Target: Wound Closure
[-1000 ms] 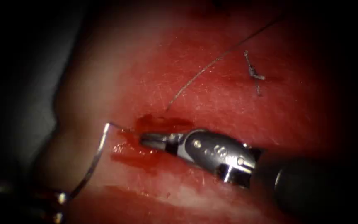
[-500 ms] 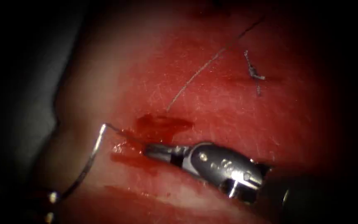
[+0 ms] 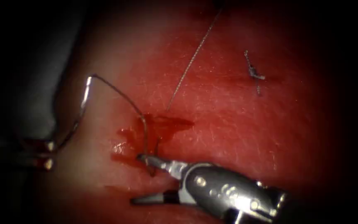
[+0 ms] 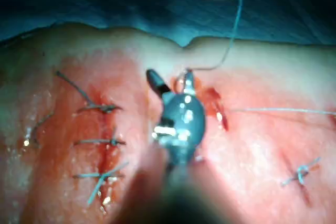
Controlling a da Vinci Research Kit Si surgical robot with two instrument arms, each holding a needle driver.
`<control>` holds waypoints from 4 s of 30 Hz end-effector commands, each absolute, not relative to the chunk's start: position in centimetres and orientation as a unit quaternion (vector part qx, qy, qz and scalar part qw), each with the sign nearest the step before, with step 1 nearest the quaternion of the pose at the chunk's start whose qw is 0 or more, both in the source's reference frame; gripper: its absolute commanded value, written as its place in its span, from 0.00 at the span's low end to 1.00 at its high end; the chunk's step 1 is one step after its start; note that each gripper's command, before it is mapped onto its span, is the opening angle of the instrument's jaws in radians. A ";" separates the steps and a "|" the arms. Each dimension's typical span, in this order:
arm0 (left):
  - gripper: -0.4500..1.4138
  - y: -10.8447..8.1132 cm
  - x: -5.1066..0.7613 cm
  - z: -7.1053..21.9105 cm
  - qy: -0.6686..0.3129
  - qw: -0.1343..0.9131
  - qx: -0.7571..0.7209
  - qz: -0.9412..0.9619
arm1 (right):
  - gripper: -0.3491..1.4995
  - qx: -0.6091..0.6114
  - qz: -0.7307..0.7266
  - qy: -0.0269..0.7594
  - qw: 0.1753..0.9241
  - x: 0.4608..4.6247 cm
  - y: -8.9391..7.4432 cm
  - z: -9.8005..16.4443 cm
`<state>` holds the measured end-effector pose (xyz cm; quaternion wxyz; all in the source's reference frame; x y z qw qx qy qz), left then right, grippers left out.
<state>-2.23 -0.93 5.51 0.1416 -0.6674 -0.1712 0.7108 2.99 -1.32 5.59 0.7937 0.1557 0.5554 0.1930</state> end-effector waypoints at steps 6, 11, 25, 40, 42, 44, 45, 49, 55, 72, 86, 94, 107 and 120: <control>0.00 -0.9 -1.80 5.5 -0.174 0.153 -0.657 0.718 | 0.73 0.142 0.188 0.572 0.785 2.73 -1.1 5.8; 0.00 -0.9 -1.80 5.5 -0.171 0.158 -0.653 0.721 | 0.72 0.128 0.192 0.568 0.790 2.70 -1.1 6.0; 0.00 -0.9 -1.91 5.5 -0.169 0.158 -0.653 0.721 | 0.70 0.136 0.195 0.511 0.826 2.96 -1.3 7.1; 0.00 -0.9 -2.01 5.4 -0.170 0.159 -0.655 0.719 | 0.58 0.125 0.215 0.543 0.802 3.04 -1.2 6.5; 0.00 -0.9 -2.01 5.4 -0.170 0.159 -0.655 0.719 | 0.58 0.122 0.215 0.544 0.802 3.04 -1.2 6.5; 0.00 -0.9 -2.01 5.4 -0.170 0.159 -0.655 0.719 | 0.58 0.120 0.212 0.542 0.805 3.03 -1.2 6.6; 0.00 -0.9 -2.01 5.4 -0.170 0.159 -0.655 0.719 | 0.58 0.119 0.208 0.537 0.809 3.02 -1.2 6.7; 0.00 -0.9 -2.01 5.4 -0.170 0.159 -0.655 0.719 | 0.58 0.119 0.198 0.524 0.820 3.00 -1.3 6.9; 0.00 -0.9 -2.02 5.4 -0.170 0.159 -0.655 0.719 | 0.50 0.125 0.202 0.512 0.825 2.97 -1.3 7.0; 0.00 -0.9 -1.99 5.4 -0.172 0.157 -0.654 0.719 | 0.00 0.129 0.233 0.510 0.818 2.81 -1.5 6.4; 0.00 -1.0 -1.92 5.4 -0.179 0.150 -0.648 0.725 | 0.00 0.186 0.229 0.532 0.794 3.14 -1.6 5.5; 0.00 -0.9 -1.85 5.4 -0.178 0.153 -0.645 0.727 | 0.00 0.198 0.217 0.534 0.793 3.34 -1.7 5.2; 0.00 -0.8 -1.61 5.4 -0.170 0.165 -0.633 0.737 | 0.90 0.189 0.190 0.545 0.794 2.81 -1.3 5.4; 0.00 -0.9 -1.66 5.5 -0.159 0.177 -0.623 0.745 | 0.66 0.189 0.413 0.538 0.710 2.39 -0.3 6.1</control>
